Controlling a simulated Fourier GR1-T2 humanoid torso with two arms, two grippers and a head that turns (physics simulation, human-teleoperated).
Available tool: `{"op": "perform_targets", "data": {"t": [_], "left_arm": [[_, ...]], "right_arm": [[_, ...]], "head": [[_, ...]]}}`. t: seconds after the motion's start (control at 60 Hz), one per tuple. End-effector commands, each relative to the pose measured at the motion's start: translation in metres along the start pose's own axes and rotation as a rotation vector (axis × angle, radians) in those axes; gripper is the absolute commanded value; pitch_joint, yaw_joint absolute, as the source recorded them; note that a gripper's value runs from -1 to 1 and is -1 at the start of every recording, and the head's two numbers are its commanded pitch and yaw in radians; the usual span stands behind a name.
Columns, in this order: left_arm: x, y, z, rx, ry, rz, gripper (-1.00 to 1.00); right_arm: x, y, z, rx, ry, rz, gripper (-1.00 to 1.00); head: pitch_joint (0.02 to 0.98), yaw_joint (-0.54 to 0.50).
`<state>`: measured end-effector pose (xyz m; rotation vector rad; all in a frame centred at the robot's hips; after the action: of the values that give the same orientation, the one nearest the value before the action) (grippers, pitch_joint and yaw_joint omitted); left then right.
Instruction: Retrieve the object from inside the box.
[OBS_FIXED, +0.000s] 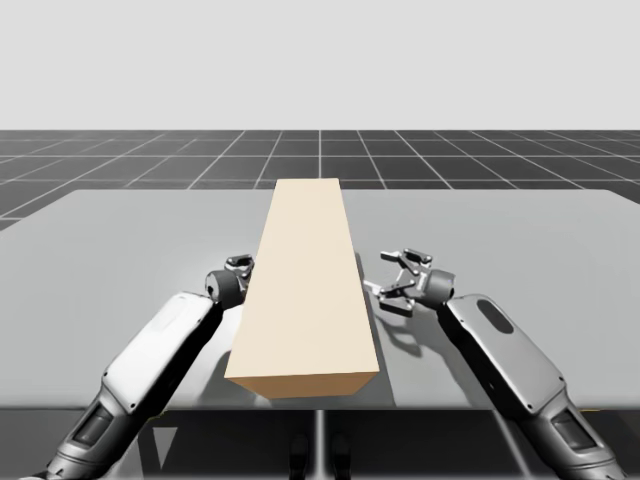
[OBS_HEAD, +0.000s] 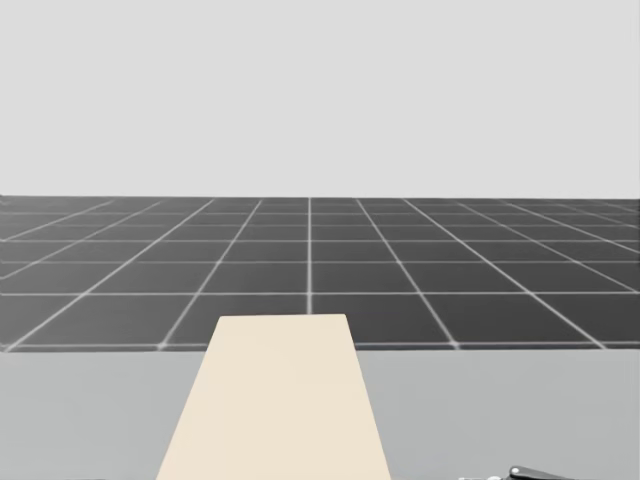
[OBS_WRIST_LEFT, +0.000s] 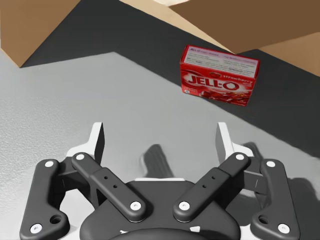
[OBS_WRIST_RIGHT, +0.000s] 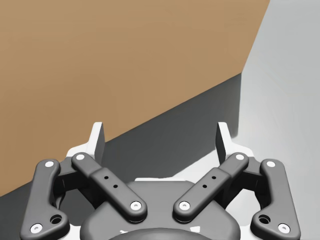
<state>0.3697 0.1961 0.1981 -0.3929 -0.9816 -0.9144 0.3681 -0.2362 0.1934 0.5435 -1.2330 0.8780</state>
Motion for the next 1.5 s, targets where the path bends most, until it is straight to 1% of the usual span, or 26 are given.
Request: {"op": "perform_targets", "data": {"t": [0.017,0.133,0.2,0.233,0.25,0.317,0.417,0.583,0.6,0.617,0.633,0.75,0.817,0.867,0.9,0.933,0.983,1.0,1.067,1.133,1.2,1.217,1.3,1.35,1.417,1.5], "left_arm": [[0.017,-0.028,-0.019,-0.054,0.012,-0.07,-1.0],[0.024,-0.032,-0.043,-0.056,0.003,-0.076,-1.0],[0.026,-0.03,-0.057,-0.07,0.011,-0.057,-1.0],[0.027,-0.03,-0.06,-0.067,0.014,-0.064,-1.0],[0.028,-0.031,-0.065,-0.076,0.021,-0.057,-1.0],[0.03,-0.037,-0.073,-0.089,0.021,-0.068,-1.0],[0.031,-0.041,-0.082,-0.105,0.021,-0.07,-1.0],[0.028,-0.034,-0.099,-0.106,0.021,-0.039,-1.0],[0.027,-0.033,-0.099,-0.102,0.021,-0.036,-0.89],[0.025,-0.033,-0.098,-0.106,0.018,-0.023,0.93],[0.025,-0.032,-0.098,-0.107,0.017,-0.022,1.0],[0.016,-0.027,-0.091,-0.096,0.014,0.017,1.0],[0.011,-0.024,-0.088,-0.086,0.009,0.026,1.0],[0.01,-0.02,-0.083,-0.071,-0.004,0.045,1.0],[0.01,-0.015,-0.078,-0.045,-0.017,0.046,1.0],[0.009,-0.011,-0.074,-0.031,-0.021,0.057,1.0],[0.004,0.005,-0.059,0.034,-0.03,0.084,1.0],[0.002,0.011,-0.053,0.048,-0.032,0.1,1.0],[-0.011,0.03,-0.034,0.12,-0.037,0.127,1.0],[-0.022,0.047,-0.005,0.187,-0.052,0.153,1.0],[-0.025,0.055,0.023,0.249,-0.076,0.154,1.0],[-0.024,0.058,0.036,0.275,-0.091,0.151,1.0],[-0.014,0.061,0.068,0.337,-0.12,0.139,1.0],[-0.003,0.061,0.087,0.385,-0.13,0.12,1.0],[0.011,0.062,0.103,0.414,-0.14,0.111,1.0],[0.034,0.063,0.125,0.474,-0.134,0.075,1.0]], "right_arm": [[-0.002,0.01,-0.005,0.043,0.001,0.039,-1.0],[-0.002,0.011,-0.005,0.045,-0.005,0.042,-1.0],[-0.002,0.012,-0.005,0.05,-0.012,0.045,-1.0],[-0.002,0.012,-0.005,0.051,-0.012,0.046,-1.0],[-0.003,0.012,-0.005,0.05,-0.011,0.052,-1.0],[-0.002,0.012,-0.005,0.049,-0.012,0.055,-1.0],[-0.003,0.013,-0.005,0.046,-0.013,0.059,-1.0],[-0.004,0.014,-0.004,0.042,-0.014,0.062,-1.0],[-0.004,0.014,-0.004,0.04,-0.014,0.062,-1.0],[-0.004,0.014,-0.004,0.04,-0.013,0.063,-1.0],[-0.004,0.014,-0.003,0.04,-0.013,0.062,-1.0],[-0.004,0.014,-0.002,0.036,-0.017,0.062,-1.0],[-0.003,0.014,-0.002,0.033,-0.018,0.062,-1.0],[-0.003,0.014,-0.002,0.03,-0.02,0.062,-1.0],[-0.003,0.013,-0.002,0.028,-0.028,0.052,-1.0],[-0.003,0.012,-0.001,0.027,-0.026,0.054,-1.0],[-0.004,0.011,-0.001,0.024,-0.024,0.052,-1.0],[-0.004,0.011,0.0,0.024,-0.024,0.051,-1.0],[-0.004,0.011,0.0,0.021,-0.025,0.053,-1.0],[-0.003,0.01,0.001,0.019,-0.028,0.053,-1.0],[-0.003,0.01,0.001,0.017,-0.03,0.052,-1.0],[-0.003,0.01,0.0,0.015,-0.03,0.053,-1.0],[-0.003,0.01,0.001,0.014,-0.031,0.053,-1.0],[-0.003,0.01,0.001,0.014,-0.032,0.056,-1.0],[-0.003,0.009,0.001,0.012,-0.033,0.054,-1.0],[-0.003,0.009,0.002,0.009,-0.032,0.053,-1.0]], "head": [[0.233,-0.02],[0.234,-0.02],[0.234,-0.02],[0.235,-0.02],[0.237,-0.02],[0.239,-0.02],[0.243,-0.02],[0.245,-0.01],[0.245,-0.01],[0.245,-0.01],[0.244,-0.02],[0.241,-0.02],[0.24,-0.01],[0.237,-0.01],[0.237,-0.01],[0.237,-0.01],[0.237,-0.01],[0.237,-0.01],[0.235,-0.01],[0.233,-0.02],[0.232,-0.02],[0.231,-0.02],[0.229,-0.01],[0.227,-0.01],[0.224,-0.01],[0.224,-0.02]]}}
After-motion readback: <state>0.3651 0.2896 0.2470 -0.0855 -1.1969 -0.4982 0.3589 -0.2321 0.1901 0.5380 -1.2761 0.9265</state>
